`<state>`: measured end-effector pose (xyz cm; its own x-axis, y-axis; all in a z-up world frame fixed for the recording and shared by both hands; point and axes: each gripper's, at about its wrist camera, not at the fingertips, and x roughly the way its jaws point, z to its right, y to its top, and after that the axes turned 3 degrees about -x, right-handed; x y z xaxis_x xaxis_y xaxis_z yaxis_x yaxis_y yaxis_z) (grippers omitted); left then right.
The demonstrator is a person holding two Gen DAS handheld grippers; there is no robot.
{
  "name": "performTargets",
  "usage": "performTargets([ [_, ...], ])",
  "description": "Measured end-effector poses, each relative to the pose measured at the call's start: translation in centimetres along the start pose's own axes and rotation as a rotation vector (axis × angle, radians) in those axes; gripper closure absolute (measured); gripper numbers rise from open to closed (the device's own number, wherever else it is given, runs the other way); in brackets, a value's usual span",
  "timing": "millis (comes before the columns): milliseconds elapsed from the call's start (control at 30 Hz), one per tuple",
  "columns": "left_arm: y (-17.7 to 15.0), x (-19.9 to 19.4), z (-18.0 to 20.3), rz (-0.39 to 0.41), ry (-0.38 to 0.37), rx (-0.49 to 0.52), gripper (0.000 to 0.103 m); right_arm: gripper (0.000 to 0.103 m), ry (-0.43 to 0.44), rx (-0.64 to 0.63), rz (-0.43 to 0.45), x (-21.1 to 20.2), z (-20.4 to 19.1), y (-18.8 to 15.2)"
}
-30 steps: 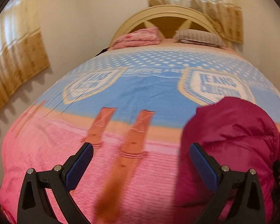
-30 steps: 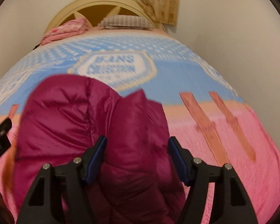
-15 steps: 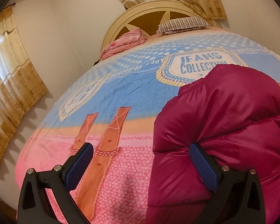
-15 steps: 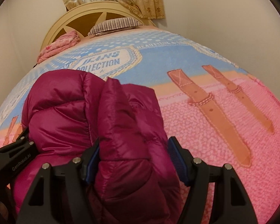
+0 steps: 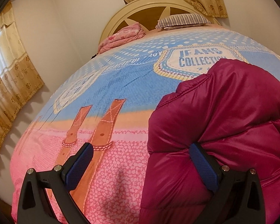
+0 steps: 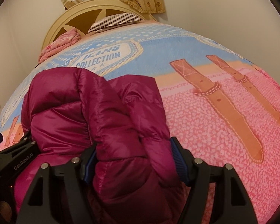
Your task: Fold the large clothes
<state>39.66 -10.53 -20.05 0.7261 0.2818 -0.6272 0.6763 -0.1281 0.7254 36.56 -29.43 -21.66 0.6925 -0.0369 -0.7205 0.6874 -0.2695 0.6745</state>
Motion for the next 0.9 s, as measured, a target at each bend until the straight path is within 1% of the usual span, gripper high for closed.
performTargets([
  [367, -0.2, 0.5, 0.0, -0.017, -0.013, -0.005, 0.001, 0.030, 0.005, 0.005, -0.019, 0.6, 0.3, 0.0],
  [667, -0.1, 0.4, 0.0, -0.015, -0.005, 0.003, 0.001, 0.029, 0.014, 0.013, -0.018, 0.5, 0.4, 0.0],
  [733, 0.1, 0.1, -0.2, -0.011, -0.003, 0.010, 0.001, 0.029, 0.019, 0.017, -0.003, 0.0, 0.6, 0.1],
  [800, 0.4, -0.6, -0.6, -0.006, -0.002, 0.010, 0.001, 0.028, 0.012, -0.003, 0.032, -1.1, 0.5, 0.3],
  [833, 0.7, -1.1, -1.1, 0.003, -0.013, -0.001, 0.001, 0.028, -0.001, -0.013, 0.063, -2.2, 0.4, 0.5],
  [900, 1.5, -2.7, -2.7, 0.041, -0.027, -0.063, 0.001, 0.028, -0.022, -0.017, 0.135, -4.7, 0.2, 1.4],
])
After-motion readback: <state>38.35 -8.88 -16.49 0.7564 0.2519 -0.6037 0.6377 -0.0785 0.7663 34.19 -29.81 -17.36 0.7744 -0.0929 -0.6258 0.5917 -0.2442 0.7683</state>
